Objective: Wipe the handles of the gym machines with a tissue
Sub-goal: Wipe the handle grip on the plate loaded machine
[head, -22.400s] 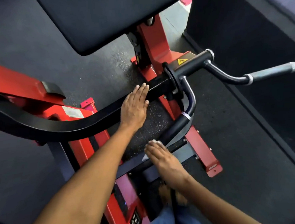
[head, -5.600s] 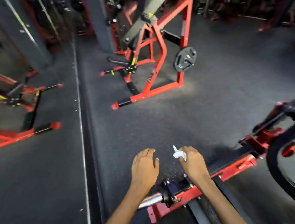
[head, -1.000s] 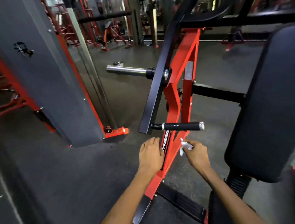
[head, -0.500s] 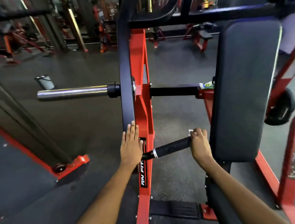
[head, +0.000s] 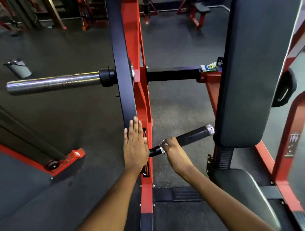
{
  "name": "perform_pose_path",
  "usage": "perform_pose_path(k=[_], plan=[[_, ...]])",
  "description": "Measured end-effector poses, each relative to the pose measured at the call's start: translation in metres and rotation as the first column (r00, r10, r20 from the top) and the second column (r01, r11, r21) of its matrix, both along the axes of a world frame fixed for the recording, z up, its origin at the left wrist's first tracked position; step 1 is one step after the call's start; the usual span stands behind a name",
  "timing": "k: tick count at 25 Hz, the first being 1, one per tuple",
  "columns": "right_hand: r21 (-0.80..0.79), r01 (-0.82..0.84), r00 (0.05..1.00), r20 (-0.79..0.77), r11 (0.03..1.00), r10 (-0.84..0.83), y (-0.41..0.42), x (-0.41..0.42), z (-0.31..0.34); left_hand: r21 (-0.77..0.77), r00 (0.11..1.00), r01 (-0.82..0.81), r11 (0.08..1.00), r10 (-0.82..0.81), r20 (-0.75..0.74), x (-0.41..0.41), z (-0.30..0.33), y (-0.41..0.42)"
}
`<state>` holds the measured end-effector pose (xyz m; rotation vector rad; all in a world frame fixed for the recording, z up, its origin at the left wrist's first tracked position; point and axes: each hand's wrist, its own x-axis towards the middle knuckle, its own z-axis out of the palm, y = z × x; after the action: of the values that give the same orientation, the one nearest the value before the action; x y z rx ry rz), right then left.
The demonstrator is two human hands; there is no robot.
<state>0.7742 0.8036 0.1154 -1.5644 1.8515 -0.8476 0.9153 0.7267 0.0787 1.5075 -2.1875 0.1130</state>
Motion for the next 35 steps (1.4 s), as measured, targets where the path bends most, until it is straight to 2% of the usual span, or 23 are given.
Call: perform_pose_path(k=[1, 2, 3, 4, 5, 7, 9, 11, 13, 15, 16, 18, 21, 23, 24, 26, 27, 28, 30, 32, 33, 34, 35], plan=[[-0.006, 0.054, 0.993, 0.11, 0.999, -0.053, 0.003, -0.011, 0.003, 0.001, 1.0, -0.004, 1.0, 0.004, -0.001, 0.0, 0.0, 0.0], [-0.031, 0.181, 0.966, 0.191, 0.983, -0.172, 0.007, -0.028, 0.011, -0.001, 1.0, -0.01, 1.0, 0.01, 0.002, 0.0, -0.001, 0.001], [-0.035, 0.357, 0.89, 0.315, 0.933, -0.329, 0.008, -0.047, 0.015, -0.005, 1.0, -0.015, 1.0, 0.015, 0.002, -0.001, -0.002, 0.0], [-0.044, 0.496, 0.817, 0.362, 0.867, -0.449, 0.012, -0.064, 0.019, -0.008, 1.0, -0.018, 1.0, 0.018, -0.001, -0.001, -0.003, 0.0], [-0.011, 0.568, 0.755, 0.404, 0.823, -0.516, 0.015, -0.072, 0.019, -0.012, 1.0, -0.019, 1.0, 0.019, -0.001, -0.001, -0.003, 0.0], [0.015, 0.501, 0.788, 0.405, 0.865, -0.464, 0.016, -0.052, 0.017, -0.028, 1.0, -0.021, 0.999, 0.022, 0.005, 0.0, -0.005, 0.001], [0.081, 0.301, 0.863, 0.402, 0.95, -0.308, 0.014, -0.007, 0.001, -0.035, 1.0, -0.03, 0.999, 0.029, -0.011, -0.001, -0.004, 0.001], [0.072, 0.121, 0.916, 0.375, 0.99, -0.14, 0.015, 0.011, -0.009, -0.044, 0.999, -0.033, 0.999, 0.032, -0.013, -0.001, -0.004, 0.001], [0.021, 0.246, 0.881, 0.412, 0.969, -0.233, 0.011, -0.021, 0.002, -0.048, 0.999, -0.039, 0.998, 0.04, 0.011, -0.001, -0.006, 0.002], [-0.035, 0.527, 0.746, 0.497, 0.849, -0.443, 0.013, -0.067, 0.018, -0.053, 0.998, -0.052, 0.997, 0.053, 0.028, -0.001, -0.007, 0.002], [-0.058, 0.596, 0.713, 0.497, 0.801, -0.495, 0.014, -0.081, 0.017, -0.051, 0.998, -0.056, 0.997, 0.058, 0.028, -0.001, -0.007, 0.001], [-0.022, 0.541, 0.749, 0.467, 0.841, -0.47, 0.015, -0.069, 0.008, -0.043, 0.998, -0.057, 0.997, 0.059, 0.033, -0.002, -0.006, 0.002], [0.062, 0.256, 0.872, 0.417, 0.965, -0.258, 0.014, 0.003, -0.016, -0.05, 0.998, -0.053, 0.997, 0.054, 0.024, -0.003, -0.004, 0.002], [0.011, 0.181, 0.933, 0.314, 0.983, -0.175, 0.014, 0.005, -0.009, -0.047, 0.998, -0.051, 0.998, 0.052, 0.02, -0.002, -0.005, 0.003], [-0.037, 0.236, 0.931, 0.295, 0.971, -0.215, 0.01, -0.014, 0.0, -0.05, 0.998, -0.052, 0.997, 0.054, 0.03, -0.001, -0.006, 0.003], [-0.081, 0.459, 0.855, 0.313, 0.885, -0.414, 0.006, -0.061, 0.019, -0.058, 0.997, -0.061, 0.996, 0.064, 0.045, -0.002, -0.007, 0.002], [-0.055, 0.553, 0.788, 0.358, 0.831, -0.501, 0.005, -0.079, 0.023, -0.058, 0.996, -0.068, 0.996, 0.071, 0.048, -0.002, -0.007, 0.001], [-0.033, 0.576, 0.771, 0.353, 0.817, -0.53, 0.004, -0.085, 0.021, -0.056, 0.996, -0.073, 0.996, 0.076, 0.053, -0.002, -0.007, 0.002], [-0.008, 0.432, 0.88, 0.223, 0.902, -0.42, 0.0, -0.059, 0.007, -0.061, 0.995, -0.072, 0.996, 0.076, 0.064, -0.003, -0.007, 0.003], [-0.019, 0.096, 0.993, 0.073, 0.995, -0.094, -0.005, -0.01, -0.02, -0.056, 0.996, -0.072, 0.996, 0.075, 0.056, -0.003, -0.006, 0.003], [-0.026, -0.049, 0.999, 0.012, 0.998, 0.049, -0.005, 0.002, -0.027, -0.055, 0.996, -0.071, 0.996, 0.074, 0.053, -0.003, -0.006, 0.003], [-0.057, -0.097, 0.995, 0.003, 0.994, 0.097, -0.008, -0.001, -0.026, -0.054, 0.996, -0.071, 0.996, 0.073, 0.053, -0.002, -0.006, 0.003], [-0.116, -0.054, 0.998, -0.023, 0.992, 0.052, -0.014, -0.016, -0.021, -0.055, 0.996, -0.069, 0.996, 0.072, 0.059, -0.002, -0.007, 0.004]])
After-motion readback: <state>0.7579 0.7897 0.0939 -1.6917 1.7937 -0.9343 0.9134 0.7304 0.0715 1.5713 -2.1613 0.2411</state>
